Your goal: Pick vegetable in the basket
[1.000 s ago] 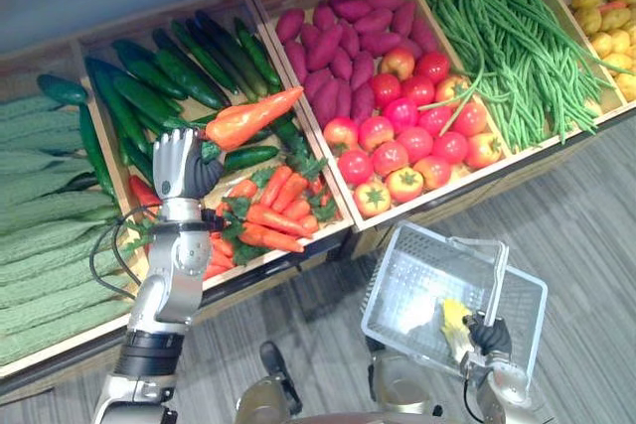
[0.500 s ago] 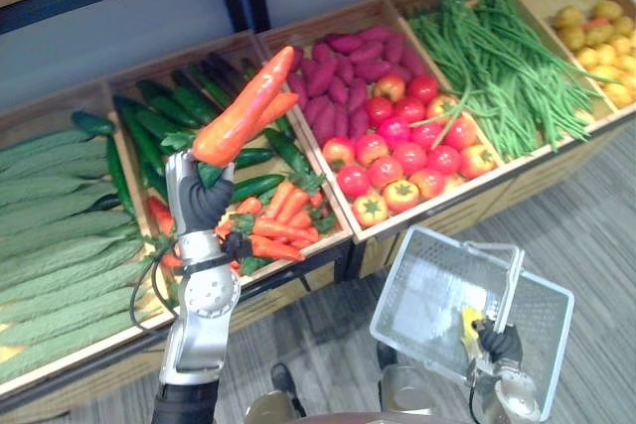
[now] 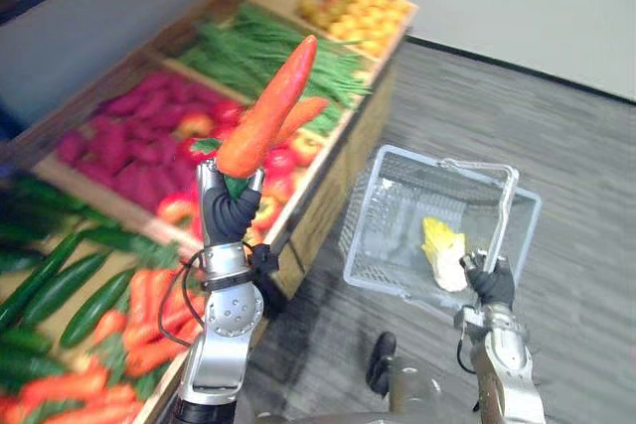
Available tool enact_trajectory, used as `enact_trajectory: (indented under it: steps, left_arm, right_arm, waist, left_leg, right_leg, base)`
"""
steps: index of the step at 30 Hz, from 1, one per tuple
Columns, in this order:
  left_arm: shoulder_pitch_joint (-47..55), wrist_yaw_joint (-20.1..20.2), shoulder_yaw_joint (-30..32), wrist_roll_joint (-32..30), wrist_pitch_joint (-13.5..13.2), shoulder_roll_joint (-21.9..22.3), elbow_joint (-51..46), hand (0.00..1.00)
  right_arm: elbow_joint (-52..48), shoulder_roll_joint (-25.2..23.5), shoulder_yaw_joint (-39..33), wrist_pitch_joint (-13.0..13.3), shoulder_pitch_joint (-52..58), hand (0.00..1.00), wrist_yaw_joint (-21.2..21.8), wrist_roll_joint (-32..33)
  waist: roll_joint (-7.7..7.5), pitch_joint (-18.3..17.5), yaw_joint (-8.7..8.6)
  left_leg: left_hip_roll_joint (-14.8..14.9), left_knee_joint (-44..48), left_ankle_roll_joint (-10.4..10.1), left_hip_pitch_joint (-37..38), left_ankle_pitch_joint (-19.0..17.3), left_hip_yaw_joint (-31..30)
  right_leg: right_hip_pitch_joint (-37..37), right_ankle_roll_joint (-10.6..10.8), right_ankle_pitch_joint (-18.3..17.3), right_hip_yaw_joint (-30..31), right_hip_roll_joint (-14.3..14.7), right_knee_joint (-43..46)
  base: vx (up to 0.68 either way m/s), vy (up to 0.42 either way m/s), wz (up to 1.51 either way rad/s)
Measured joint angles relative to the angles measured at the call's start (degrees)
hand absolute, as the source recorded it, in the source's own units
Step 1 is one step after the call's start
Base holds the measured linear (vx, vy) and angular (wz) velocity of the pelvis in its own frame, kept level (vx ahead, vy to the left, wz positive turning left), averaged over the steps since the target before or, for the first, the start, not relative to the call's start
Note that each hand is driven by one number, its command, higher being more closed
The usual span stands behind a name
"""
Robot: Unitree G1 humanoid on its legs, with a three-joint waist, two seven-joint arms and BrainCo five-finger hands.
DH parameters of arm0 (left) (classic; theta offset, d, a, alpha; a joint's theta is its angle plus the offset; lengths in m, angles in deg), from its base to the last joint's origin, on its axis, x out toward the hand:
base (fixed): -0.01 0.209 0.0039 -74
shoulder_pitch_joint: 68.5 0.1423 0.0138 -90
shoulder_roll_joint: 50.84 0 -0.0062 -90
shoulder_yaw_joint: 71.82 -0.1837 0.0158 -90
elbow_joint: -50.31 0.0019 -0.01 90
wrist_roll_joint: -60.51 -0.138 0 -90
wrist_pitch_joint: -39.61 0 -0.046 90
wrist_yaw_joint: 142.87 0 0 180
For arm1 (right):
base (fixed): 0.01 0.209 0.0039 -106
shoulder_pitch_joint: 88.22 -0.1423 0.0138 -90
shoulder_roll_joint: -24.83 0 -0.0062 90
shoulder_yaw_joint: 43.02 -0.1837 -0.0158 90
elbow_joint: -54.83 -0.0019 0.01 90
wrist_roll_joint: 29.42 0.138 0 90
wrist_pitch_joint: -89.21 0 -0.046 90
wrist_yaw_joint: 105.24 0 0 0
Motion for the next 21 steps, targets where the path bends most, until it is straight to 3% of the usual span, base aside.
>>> enact_trajectory:
  steps: [2, 3, 4, 5, 6, 7, 9, 10, 11, 12, 15, 17, 21]
  left_arm:
    - [-1.21, 0.16, -0.94, 0.39, -0.16, -0.04, 2.29, 1.0]
    - [-1.42, 0.19, -1.98, 1.29, -0.19, -0.29, 4.65, 1.0]
    - [-1.16, 0.17, -2.54, 2.33, -0.18, -0.33, 6.01, 1.0]
    - [-1.21, 0.17, -2.84, 2.41, -0.18, -0.41, 6.37, 1.0]
    - [-1.24, 0.17, -3.17, 2.73, -0.22, -0.6, 6.79, 1.0]
    - [-1.22, 0.16, -3.3, 3.68, -0.2, -0.57, 7.68, 1.0]
    - [-0.77, 0.08, -4.0, 4.48, -0.2, -0.63, 8.53, 1.0]
    - [-0.58, 0.09, -4.28, 4.6, -0.19, -0.58, 8.75, 1.0]
    - [-0.1, 0.08, -4.68, 4.87, -0.2, -0.35, 8.81, 1.0]
    - [-0.13, 0.22, -5.17, 5.77, -0.29, 0.24, 9.13, 1.0]
    - [-0.31, 1.5, -7.0, 7.49, -0.24, 0.03, 11.55, 1.0]
    - [-0.25, 2.67, -8.68, 10.07, -0.13, 0.08, 13.09, 1.0]
    - [0.2, 3.86, -9.09, 14.71, 0.24, 0.09, 15.06, 1.0]
  right_arm:
    - [0.03, 0.06, 0.57, 0.0, 0.01, 1.0, 0.05, 0.02]
    - [0.33, 0.17, 1.47, -0.01, 0.01, 1.0, -0.19, 0.09]
    - [0.75, 0.8, 2.34, -0.01, -0.47, 1.0, -0.37, 0.1]
    - [0.85, 0.98, 2.91, -0.01, -0.81, 1.0, -0.47, 0.11]
    - [0.87, 1.21, 3.75, 0.0, -1.79, 1.0, -1.07, 0.09]
    - [0.85, 1.19, 4.1, 0.01, -2.67, 1.0, -1.38, 0.06]
    - [0.99, 1.71, 4.83, 0.01, -2.72, 1.0, -1.4, 0.07]
    - [1.02, 2.02, 5.19, 0.01, -2.62, 1.0, -1.39, 0.07]
    - [0.97, 2.66, 5.88, 0.02, -2.36, 1.0, -1.38, 0.06]
    - [1.02, 3.44, 6.77, 0.02, -1.9, 1.0, -1.06, 0.11]
    - [-0.22, 2.3, 8.73, 0.08, 1.47, 1.0, 0.84, 1.17]
    - [-0.21, 1.4, 11.06, -0.47, 3.47, 1.0, 2.27, 3.46]
    - [-0.21, -0.04, 16.27, -1.92, 5.07, 1.0, 4.12, 5.79]
  waist:
    - [0.01, 0.08, 0.05]
    - [0.03, 0.32, -0.08]
    - [0.18, 0.42, 0.47]
    - [0.29, 0.38, 0.49]
    - [0.16, 0.55, 0.48]
    - [-0.01, 0.66, 1.15]
    - [-0.18, 0.82, 1.99]
    - [0.02, 0.72, 2.0]
    - [0.49, 0.48, 2.03]
    - [1.46, 0.25, 2.01]
    - [-0.12, -0.41, 1.0]
    - [-0.34, -0.38, 0.46]
    - [-0.75, -0.47, 1.37]
  left_leg:
    - [3.69, 11.7, 3.1, -1.75, 2.12, -1.81]
    - [6.08, 22.16, 7.89, -4.51, 7.16, -6.49]
    - [5.71, 30.18, 7.31, -8.14, 7.4, -13.87]
    - [4.49, 33.05, 5.88, -10.62, 4.72, -17.39]
    - [1.12, 34.57, 5.97, -14.77, 0.37, -22.95]
    - [-2.47, 32.26, 7.06, -17.69, -3.07, -27.34]
    - [-8.07, 22.28, 7.13, -20.57, -4.93, -33.92]
    - [-9.48, 18.18, 6.43, -20.89, -4.5, -35.65]
    - [-10.63, 10.03, 4.34, -20.81, -1.38, -37.5]
    - [-10.08, 4.69, 5.39, -21.12, 3.06, -37.87]
    - [-12.82, -1.47, 6.75, -17.99, 4.34, -35.74]
    - [-14.47, -5.83, 7.63, -15.95, 5.99, -35.07]
    - [-14.83, -10.51, 7.53, -12.69, 6.87, -33.28]
  right_leg:
    - [1.27, -0.53, -0.43, 3.8, 2.72, -1.26]
    - [4.16, -0.82, -0.55, 6.4, 4.21, -3.59]
    - [6.69, -0.99, -0.37, 9.34, 4.91, -5.79]
    - [7.4, -1.1, -0.34, 10.74, 5.27, -6.62]
    - [8.7, -1.13, -0.34, 13.37, 5.32, -7.69]
    - [9.98, -1.1, -0.3, 16.5, 5.21, -8.5]
    - [12.48, -0.05, 0.08, 20.82, 4.79, -9.58]
    - [12.88, 1.01, 0.67, 21.55, 4.7, -9.73]
    - [13.06, 1.99, 0.98, 22.62, 5.09, -9.9]
    - [13.64, 3.67, 0.99, 24.42, 6.14, -10.75]
    - [14.57, 5.24, 2.39, 25.32, 3.7, -14.31]
    - [14.6, 5.77, 2.26, 25.58, 2.3, -14.81]
    - [14.84, 6.32, 2.62, 27.36, 2.25, -15.59]
  base:
    - [0.24, -0.079, -1.11]
    - [0.26, -0.033, -1.17]
    - [0.26, 0.011, -1.18]
    - [0.22, 0.117, -1.24]
    - [0.27, 0.163, -1.19]
    - [0.28, 0.165, -1.33]
    - [0.24, 0.163, -1.17]
    - [0.2, 0.181, -0.98]
    - [0.13, 0.175, -0.98]
    - [0.2, 0.24, -0.89]
    - [0.16, 0.178, -0.3]
    - [0.14, 0.141, 0.02]
    - [0.1, 0.048, -0.22]
